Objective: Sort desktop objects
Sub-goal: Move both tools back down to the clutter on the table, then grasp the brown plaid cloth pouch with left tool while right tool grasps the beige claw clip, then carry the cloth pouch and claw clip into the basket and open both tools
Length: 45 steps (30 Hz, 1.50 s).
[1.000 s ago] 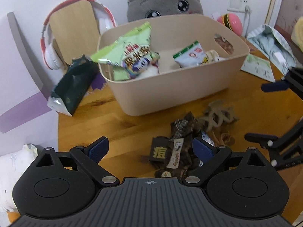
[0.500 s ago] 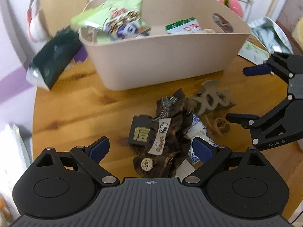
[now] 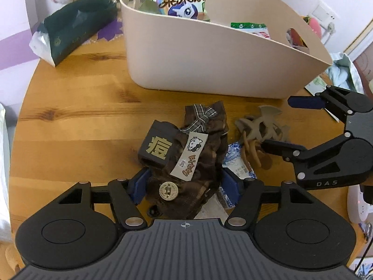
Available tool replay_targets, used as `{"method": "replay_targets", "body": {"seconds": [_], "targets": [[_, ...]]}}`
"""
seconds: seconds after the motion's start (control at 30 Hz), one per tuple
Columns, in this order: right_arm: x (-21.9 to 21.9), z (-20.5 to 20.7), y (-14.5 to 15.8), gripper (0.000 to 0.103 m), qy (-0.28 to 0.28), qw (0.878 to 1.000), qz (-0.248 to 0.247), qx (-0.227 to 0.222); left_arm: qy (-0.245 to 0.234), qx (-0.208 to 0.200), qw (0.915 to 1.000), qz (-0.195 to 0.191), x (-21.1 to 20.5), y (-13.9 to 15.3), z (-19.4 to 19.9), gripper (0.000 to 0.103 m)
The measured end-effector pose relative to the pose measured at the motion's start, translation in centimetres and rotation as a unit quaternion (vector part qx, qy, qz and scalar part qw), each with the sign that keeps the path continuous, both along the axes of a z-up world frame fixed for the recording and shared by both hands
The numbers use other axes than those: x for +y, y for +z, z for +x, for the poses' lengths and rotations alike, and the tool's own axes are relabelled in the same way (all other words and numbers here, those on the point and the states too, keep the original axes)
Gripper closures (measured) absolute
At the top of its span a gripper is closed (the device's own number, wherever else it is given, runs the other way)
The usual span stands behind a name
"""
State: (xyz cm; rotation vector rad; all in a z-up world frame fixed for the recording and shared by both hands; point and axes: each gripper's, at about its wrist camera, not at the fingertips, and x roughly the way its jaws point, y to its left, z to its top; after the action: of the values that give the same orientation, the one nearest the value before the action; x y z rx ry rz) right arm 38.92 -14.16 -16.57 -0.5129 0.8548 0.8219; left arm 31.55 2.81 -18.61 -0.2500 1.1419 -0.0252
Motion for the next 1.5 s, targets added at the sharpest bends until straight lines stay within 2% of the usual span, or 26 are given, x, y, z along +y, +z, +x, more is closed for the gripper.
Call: {"method": "replay_targets", "body": {"seconds": [0.23, 0.37, 0.47, 0.57, 0.67, 0.7, 0.8, 0.9, 0.97, 1.0, 1.2, 1.5], "targets": [[-0.8, 0.9, 0.0, 0.018, -0.012, 1.000, 0.019, 0.021, 0.027, 0.007, 0.9995, -0.013, 0.4, -0.3, 0.0, 0.036], [-0.9, 1.2, -0.2, 0.018, -0.007, 0.999, 0.021, 0.029, 0.048, 0.018, 0.9982, -0.031, 1.0, -0.8, 0.2, 0.044], [-0.6, 1.3, -0.4, 0.022, 0.001, 0.999, 0.019, 0.036, 0.063, 0.025, 0.9967, -0.045, 1.4, -1.1, 0.4, 0.048], [0.0, 1.2, -0.8, 0.029, 0.013, 0.999, 0.010, 0.043, 0.075, 0.027, 0.9954, -0.054, 1.6, -1.1, 0.5, 0.050], [0.5, 1.2, -1.1, 0.041, 0.019, 0.998, 0.008, 0.052, 0.073, 0.025, 0.9956, -0.054, 1.6, -1.1, 0.4, 0.053], [0.7, 1.1, -1.2, 0.049, 0.021, 0.998, 0.007, 0.056, 0.072, 0.024, 0.9956, -0.054, 1.7, -1.0, 0.3, 0.054], [0.8, 0.7, -1.2, 0.058, 0.025, 0.998, 0.004, 0.050, 0.068, 0.022, 0.9958, -0.056, 1.9, -0.9, 0.0, 0.058], [1.0, 0.5, -1.1, 0.058, 0.028, 0.998, 0.004, 0.049, 0.059, 0.015, 0.9965, -0.058, 1.9, -0.5, -0.2, 0.065], [0.7, 0.4, -1.1, 0.060, 0.024, 0.999, 0.003, 0.048, 0.055, 0.015, 0.9965, -0.061, 1.8, -0.5, -0.3, 0.065], [0.6, 0.3, -0.9, 0.064, 0.023, 0.999, 0.006, 0.047, 0.053, 0.015, 0.9966, -0.062, 1.8, -0.4, -0.3, 0.065], [-0.6, -0.3, -0.7, 0.064, 0.010, 0.999, 0.003, 0.051, 0.050, 0.010, 0.9962, -0.070, 2.0, -0.2, -0.7, 0.066], [-2.5, -1.2, 1.3, 0.064, -0.023, 0.998, 0.039, 0.042, 0.033, -0.005, 0.9961, -0.081, 2.1, 1.1, -1.6, 0.067]]}}
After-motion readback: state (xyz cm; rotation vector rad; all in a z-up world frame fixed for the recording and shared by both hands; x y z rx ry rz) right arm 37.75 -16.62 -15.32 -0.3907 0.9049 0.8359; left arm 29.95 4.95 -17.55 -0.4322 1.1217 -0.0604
